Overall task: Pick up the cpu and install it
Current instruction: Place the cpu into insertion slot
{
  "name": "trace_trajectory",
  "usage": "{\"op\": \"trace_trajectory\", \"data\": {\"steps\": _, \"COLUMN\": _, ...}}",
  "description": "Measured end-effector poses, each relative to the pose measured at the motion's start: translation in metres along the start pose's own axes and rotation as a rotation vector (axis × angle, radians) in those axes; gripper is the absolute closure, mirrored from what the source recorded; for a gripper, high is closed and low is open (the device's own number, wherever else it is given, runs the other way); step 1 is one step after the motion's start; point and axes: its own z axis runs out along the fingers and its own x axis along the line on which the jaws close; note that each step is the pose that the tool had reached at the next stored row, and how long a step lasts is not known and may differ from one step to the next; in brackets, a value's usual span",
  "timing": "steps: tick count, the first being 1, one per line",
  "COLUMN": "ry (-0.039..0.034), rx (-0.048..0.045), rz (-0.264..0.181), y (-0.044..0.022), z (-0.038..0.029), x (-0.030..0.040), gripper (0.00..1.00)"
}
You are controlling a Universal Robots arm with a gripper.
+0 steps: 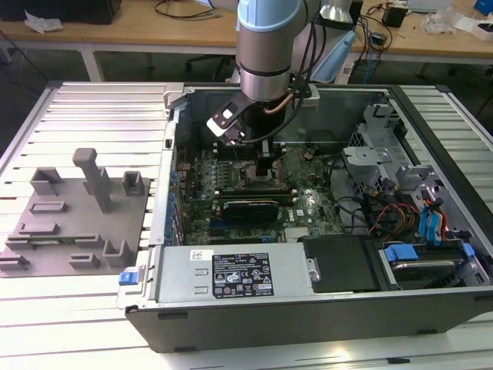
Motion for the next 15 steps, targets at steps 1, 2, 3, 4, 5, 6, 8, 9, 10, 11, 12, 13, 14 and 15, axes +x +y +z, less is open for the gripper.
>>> {"op": "trace_trajectory", "data": {"steps": 1, "ry": -0.0001, "rx": 0.0000, "rz": 0.000, "y": 0.0000, "z": 0.0000, "x": 0.0000, "gripper": 0.63}}
{"op": "trace_trajectory", "data": {"steps": 2, "ry": -0.0001, "rx": 0.0000, "rz": 0.000, "y": 0.0000, "z": 0.0000, "x": 0.0000, "gripper": 0.69}}
{"op": "trace_trajectory", "data": {"steps": 3, "ry": -0.0002, "rx": 0.0000, "rz": 0.000, "y": 0.0000, "z": 0.0000, "x": 0.0000, "gripper": 0.69}}
{"op": "trace_trajectory", "data": {"steps": 4, "ry": -0.0002, "rx": 0.0000, "rz": 0.000, "y": 0.0000, "z": 0.0000, "x": 0.0000, "gripper": 0.75}}
{"op": "trace_trajectory", "data": {"steps": 5, "ry": -0.0002, "rx": 0.0000, "rz": 0.000, "y": 0.0000, "z": 0.0000, "x": 0.0000, "gripper": 0.82}}
{"op": "trace_trajectory", "data": {"steps": 6, "ry": -0.0003, "rx": 0.0000, "rz": 0.000, "y": 0.0000, "z": 0.0000, "x": 0.0000, "gripper": 0.87}}
{"op": "trace_trajectory", "data": {"steps": 8, "ry": -0.0004, "rx": 0.0000, "rz": 0.000, "y": 0.0000, "z": 0.0000, "x": 0.0000, "gripper": 0.89}}
{"op": "trace_trajectory", "data": {"steps": 9, "ry": -0.0004, "rx": 0.0000, "rz": 0.000, "y": 0.0000, "z": 0.0000, "x": 0.0000, "gripper": 0.89}}
{"op": "trace_trajectory", "data": {"steps": 10, "ry": -0.0004, "rx": -0.0001, "rz": 0.000, "y": 0.0000, "z": 0.0000, "x": 0.0000, "gripper": 0.89}}
{"op": "trace_trajectory", "data": {"steps": 11, "ry": -0.0005, "rx": 0.0000, "rz": 0.000, "y": 0.0000, "z": 0.0001, "x": -0.0003, "gripper": 0.89}}
{"op": "trace_trajectory", "data": {"steps": 12, "ry": -0.0006, "rx": 0.0000, "rz": 0.000, "y": 0.0000, "z": 0.0004, "x": -0.0018, "gripper": 0.89}}
{"op": "trace_trajectory", "data": {"steps": 13, "ry": -0.0006, "rx": -0.0001, "rz": 0.000, "y": -0.0001, "z": 0.0012, "x": -0.0027, "gripper": 0.89}}
{"op": "trace_trajectory", "data": {"steps": 14, "ry": -0.0008, "rx": 0.0000, "rz": 0.000, "y": -0.0002, "z": 0.0024, "x": -0.0028, "gripper": 0.89}}
{"op": "trace_trajectory", "data": {"steps": 15, "ry": -0.0008, "rx": 0.0000, "rz": 0.000, "y": -0.0002, "z": 0.0037, "x": -0.0028, "gripper": 0.89}}
